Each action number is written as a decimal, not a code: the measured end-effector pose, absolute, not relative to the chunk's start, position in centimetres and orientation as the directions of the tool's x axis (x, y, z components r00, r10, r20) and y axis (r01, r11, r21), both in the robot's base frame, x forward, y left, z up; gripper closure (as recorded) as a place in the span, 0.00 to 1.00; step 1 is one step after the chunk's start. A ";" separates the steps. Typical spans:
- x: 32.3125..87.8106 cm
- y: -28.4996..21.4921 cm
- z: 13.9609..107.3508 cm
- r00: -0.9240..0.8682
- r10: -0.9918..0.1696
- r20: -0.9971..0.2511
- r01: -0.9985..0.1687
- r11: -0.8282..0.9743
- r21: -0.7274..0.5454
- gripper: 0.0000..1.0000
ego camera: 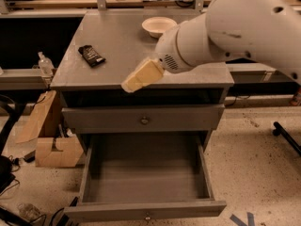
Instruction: Place rxbar chocolate into middle drawer
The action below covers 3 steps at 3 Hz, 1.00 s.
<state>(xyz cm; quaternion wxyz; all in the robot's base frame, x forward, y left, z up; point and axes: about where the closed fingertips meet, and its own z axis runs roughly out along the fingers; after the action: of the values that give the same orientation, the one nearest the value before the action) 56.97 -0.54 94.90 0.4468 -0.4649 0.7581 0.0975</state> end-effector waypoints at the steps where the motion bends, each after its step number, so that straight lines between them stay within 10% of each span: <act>1: 57.6 -0.1 95.8 -0.145 -0.599 -0.788 -0.775 0.564 -0.286 0.00; 3: 61.2 3.4 95.0 -0.106 -0.553 -0.826 -0.788 0.554 -0.269 0.00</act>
Offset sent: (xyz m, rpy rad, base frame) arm 0.0066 0.0043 0.0089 0.0224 -0.0390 -0.0118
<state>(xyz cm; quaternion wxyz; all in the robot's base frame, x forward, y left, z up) 61.23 3.43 95.04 0.4879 -0.4569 0.7340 0.1204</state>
